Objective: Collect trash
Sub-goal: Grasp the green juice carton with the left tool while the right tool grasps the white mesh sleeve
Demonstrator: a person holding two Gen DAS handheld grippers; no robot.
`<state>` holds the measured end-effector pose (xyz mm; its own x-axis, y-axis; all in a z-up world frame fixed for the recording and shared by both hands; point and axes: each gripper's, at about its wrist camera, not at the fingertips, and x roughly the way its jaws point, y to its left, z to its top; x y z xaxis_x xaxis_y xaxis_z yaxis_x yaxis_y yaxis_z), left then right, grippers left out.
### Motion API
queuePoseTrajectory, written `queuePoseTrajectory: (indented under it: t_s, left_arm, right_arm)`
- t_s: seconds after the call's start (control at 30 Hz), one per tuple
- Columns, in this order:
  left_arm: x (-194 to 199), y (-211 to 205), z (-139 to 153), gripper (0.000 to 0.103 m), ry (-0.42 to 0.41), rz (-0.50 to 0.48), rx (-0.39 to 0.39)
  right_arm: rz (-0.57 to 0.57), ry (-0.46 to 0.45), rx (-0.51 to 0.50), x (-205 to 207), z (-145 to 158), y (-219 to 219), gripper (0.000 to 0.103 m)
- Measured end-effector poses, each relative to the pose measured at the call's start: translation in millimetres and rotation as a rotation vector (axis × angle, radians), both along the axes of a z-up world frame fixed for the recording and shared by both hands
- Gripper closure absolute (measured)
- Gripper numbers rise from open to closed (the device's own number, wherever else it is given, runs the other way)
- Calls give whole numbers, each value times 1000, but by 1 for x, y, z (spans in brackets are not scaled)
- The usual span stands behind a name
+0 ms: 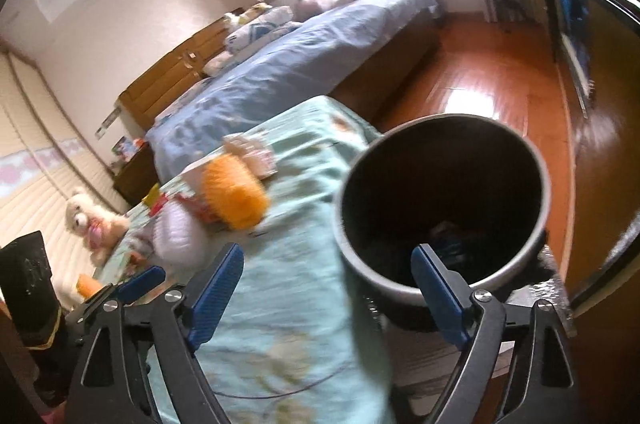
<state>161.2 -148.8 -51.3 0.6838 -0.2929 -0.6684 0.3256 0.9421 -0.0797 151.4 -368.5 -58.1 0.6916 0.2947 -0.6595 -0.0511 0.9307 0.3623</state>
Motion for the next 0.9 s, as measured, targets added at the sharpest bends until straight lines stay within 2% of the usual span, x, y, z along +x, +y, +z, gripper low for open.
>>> queuePoseTrajectory:
  t_s: [0.3,0.67,0.9]
  left_arm:
    - [-23,56,0,34,20,129,-26]
    - [-47,109,1,33,38,268,-42]
    - [-48,141,2,33,38,342,-49]
  right_arm:
    - [125,-23,-40,-6,-3,66,14]
    - [223,8,-67,-5,-18,120,14]
    - [299,-9,-130,-1,-19,159,14]
